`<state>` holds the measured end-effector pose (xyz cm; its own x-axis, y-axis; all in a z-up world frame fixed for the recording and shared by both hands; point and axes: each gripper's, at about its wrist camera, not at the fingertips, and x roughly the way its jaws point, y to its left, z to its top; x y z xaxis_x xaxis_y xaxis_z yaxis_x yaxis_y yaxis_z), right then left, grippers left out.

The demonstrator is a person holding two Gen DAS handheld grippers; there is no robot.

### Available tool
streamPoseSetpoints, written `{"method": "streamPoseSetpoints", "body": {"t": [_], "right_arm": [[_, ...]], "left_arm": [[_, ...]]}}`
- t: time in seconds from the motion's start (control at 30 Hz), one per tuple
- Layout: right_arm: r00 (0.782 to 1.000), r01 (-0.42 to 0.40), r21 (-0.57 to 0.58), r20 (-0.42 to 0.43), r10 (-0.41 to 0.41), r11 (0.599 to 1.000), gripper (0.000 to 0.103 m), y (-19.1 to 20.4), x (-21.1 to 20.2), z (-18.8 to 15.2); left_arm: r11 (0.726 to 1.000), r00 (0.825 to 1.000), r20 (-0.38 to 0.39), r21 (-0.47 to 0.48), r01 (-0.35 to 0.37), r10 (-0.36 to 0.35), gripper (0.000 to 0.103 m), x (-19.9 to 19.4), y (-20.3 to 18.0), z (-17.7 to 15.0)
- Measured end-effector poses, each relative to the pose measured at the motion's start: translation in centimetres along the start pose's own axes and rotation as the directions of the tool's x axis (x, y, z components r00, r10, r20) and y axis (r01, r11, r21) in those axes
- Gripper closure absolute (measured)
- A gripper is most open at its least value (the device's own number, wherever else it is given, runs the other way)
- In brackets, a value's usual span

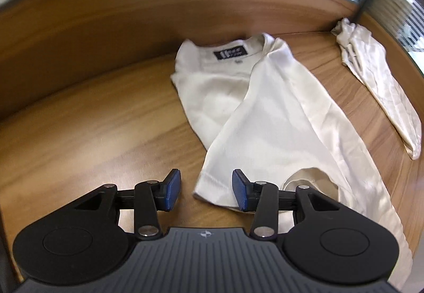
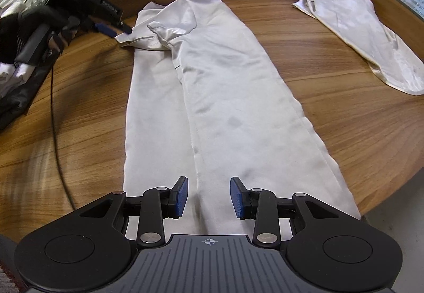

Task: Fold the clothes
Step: 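Move both open grippers to the shirt hem, then grasp the shirt hem with the right gripper and lift it toward the collar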

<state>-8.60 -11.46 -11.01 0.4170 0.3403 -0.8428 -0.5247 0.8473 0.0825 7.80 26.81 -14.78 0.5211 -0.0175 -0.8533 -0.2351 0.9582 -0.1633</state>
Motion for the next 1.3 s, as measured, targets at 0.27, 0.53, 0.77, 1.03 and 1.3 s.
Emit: {"method": "streamPoseSetpoints", "body": {"t": [0.27,0.53,0.77,1.03,1.3], "right_arm": [[0.998,-0.027,-0.027,0.057,0.028,0.999,0.065,0.2,-0.9,2.3],[0.981,-0.079,-0.133,0.164,0.101,0.988,0.065,2.6,0.6,10.1],[0.975,-0.079,-0.244,0.182,0.125,0.967,0.065,5.1,5.5,16.9],[0.988,-0.072,-0.417,0.092,0.121,0.906,0.067,8.0,11.5,19.8],[0.989,-0.049,-0.499,0.098,0.113,0.865,0.087,7.7,11.3,18.6]], "left_arm": [[0.997,0.999,0.033,-0.081,0.009,-0.006,0.055,0.2,0.6,-0.5],[0.991,0.998,0.049,-0.127,0.053,-0.047,0.056,-0.2,1.5,-0.9],[0.984,0.994,0.074,-0.155,0.088,-0.077,0.057,-0.4,2.0,-1.5],[0.978,0.995,0.073,-0.191,0.087,-0.074,0.075,-0.5,2.4,-1.4],[0.979,0.996,0.078,-0.199,0.051,-0.036,0.1,-0.8,2.3,-1.4]]}}
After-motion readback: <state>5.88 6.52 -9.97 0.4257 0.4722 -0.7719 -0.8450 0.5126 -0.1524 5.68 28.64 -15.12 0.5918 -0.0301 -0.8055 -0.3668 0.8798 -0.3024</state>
